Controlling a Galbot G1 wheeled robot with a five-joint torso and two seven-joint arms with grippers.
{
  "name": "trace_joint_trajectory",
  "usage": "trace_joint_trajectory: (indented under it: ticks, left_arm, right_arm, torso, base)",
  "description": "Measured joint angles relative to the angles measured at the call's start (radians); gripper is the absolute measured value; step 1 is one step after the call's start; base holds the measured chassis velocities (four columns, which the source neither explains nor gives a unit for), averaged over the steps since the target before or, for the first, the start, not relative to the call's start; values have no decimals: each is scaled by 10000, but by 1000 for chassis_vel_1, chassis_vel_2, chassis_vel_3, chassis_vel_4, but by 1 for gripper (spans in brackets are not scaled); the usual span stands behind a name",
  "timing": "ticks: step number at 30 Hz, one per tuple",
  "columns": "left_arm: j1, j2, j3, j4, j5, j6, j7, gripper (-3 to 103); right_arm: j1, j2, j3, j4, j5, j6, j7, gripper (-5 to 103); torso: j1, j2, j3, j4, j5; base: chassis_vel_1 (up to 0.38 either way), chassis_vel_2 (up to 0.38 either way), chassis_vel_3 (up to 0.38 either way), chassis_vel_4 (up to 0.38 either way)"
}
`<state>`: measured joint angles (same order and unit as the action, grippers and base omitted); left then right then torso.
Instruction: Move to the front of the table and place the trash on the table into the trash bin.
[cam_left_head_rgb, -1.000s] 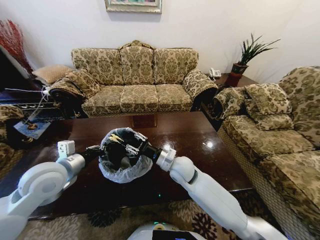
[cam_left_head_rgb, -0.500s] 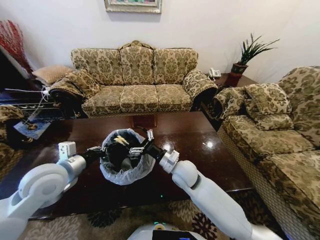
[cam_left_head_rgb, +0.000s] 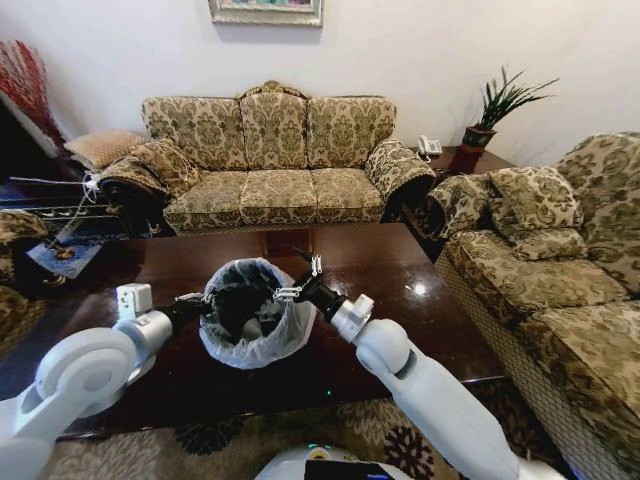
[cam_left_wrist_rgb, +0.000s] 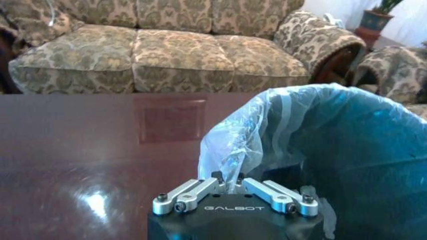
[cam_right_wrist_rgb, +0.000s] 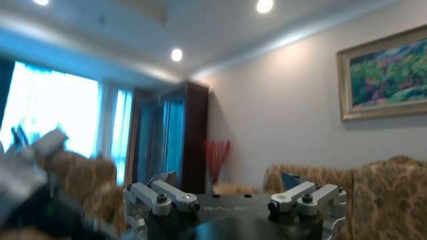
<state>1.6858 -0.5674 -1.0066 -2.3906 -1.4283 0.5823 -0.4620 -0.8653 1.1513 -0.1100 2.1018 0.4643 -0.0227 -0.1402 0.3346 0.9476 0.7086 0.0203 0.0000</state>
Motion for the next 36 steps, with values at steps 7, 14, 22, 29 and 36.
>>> trace_joint_trajectory:
  ticks: [7, 14, 22, 29, 36]
  left_arm:
    - [570, -447, -1227, -98, -147, 2, -1199, 0]
    - [1388, -1414, -3237, 171, -162, -25, -1538, 0]
    - [1992, -2334, -5527, 1179, -320, -70, -1880, 0]
    - [2242, -3396, -6845, 1777, -299, -554, -1925, 0]
    - [2086, -4922, -7725, 2332, -321, -1188, -2309, 0]
  right_arm:
    - [-837, -2, 1367, 358, 380, 170, 745, 100]
    - [-1440, 423, 2364, 272, 467, 145, 1362, 100]
    - [-1934, 519, 3021, 93, 260, 715, 1148, 100]
    - [-2245, 405, 3356, 100, 291, 1020, 912, 100]
    - [-2303, 393, 3494, 45, 444, 1125, 887, 100]
  torso:
    - [0, 0, -1, -2, -1]
    - [0, 0, -1, 0, -6]
    - [3, -2, 0, 0, 2]
    - [2, -2, 0, 1, -4]
    - [-4, 0, -2, -1, 6]
  base:
    - [0, 0, 0, 0]
    - [0, 0, 0, 0]
    - [23, -24, -34, 32]
    - [165, -164, -180, 172]
    - [274, -284, -280, 271]
